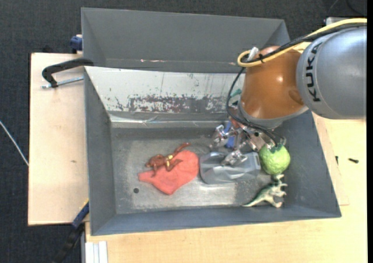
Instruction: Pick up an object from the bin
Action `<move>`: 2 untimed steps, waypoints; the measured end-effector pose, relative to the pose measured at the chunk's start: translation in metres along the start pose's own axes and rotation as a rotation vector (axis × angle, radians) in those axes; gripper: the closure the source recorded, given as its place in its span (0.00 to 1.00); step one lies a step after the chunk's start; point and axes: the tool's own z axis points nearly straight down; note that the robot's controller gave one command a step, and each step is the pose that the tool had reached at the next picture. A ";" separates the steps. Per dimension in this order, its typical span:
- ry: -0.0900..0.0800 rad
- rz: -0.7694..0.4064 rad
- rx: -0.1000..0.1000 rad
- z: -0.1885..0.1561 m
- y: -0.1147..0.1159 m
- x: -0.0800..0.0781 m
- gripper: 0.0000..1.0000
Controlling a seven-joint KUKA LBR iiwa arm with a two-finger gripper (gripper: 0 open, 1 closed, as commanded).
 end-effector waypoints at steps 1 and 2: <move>-0.020 -0.162 -0.001 -0.001 -0.003 0.003 1.00; -0.023 -0.231 0.000 -0.002 -0.003 0.003 1.00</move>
Offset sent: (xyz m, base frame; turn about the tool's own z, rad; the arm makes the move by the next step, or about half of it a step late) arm -0.0177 -0.0087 0.1106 -0.2540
